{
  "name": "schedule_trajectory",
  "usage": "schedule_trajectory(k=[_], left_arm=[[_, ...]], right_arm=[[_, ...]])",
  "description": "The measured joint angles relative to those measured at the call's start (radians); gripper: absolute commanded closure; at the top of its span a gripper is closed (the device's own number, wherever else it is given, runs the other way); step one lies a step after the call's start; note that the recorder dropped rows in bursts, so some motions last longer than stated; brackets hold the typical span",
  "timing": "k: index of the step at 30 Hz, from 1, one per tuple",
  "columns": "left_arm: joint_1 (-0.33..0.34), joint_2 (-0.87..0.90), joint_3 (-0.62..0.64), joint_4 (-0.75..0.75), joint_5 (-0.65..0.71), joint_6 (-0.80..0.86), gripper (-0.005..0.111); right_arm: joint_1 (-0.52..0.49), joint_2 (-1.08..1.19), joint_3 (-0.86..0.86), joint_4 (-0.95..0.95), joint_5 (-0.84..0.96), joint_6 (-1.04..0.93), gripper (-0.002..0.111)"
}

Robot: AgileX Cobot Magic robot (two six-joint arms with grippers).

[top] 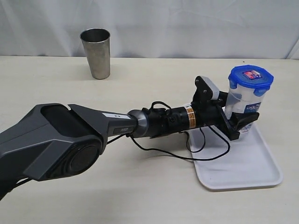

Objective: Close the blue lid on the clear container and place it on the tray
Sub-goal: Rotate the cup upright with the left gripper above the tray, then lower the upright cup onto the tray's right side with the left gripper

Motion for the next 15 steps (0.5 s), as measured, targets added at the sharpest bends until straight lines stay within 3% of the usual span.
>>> schedule_trajectory(k=[8, 15], left_arm=[[0.000, 0.000, 0.000, 0.071, -0.145, -0.082, 0.107], [-0.002, 0.000, 0.000, 0.263, -0.161, -0.102, 0.107]], right_arm=[[0.000, 0.000, 0.000, 0.000, 0.000, 0.000, 0.104], [0.000, 0.000, 0.000, 0.000, 0.000, 0.000, 0.104]])
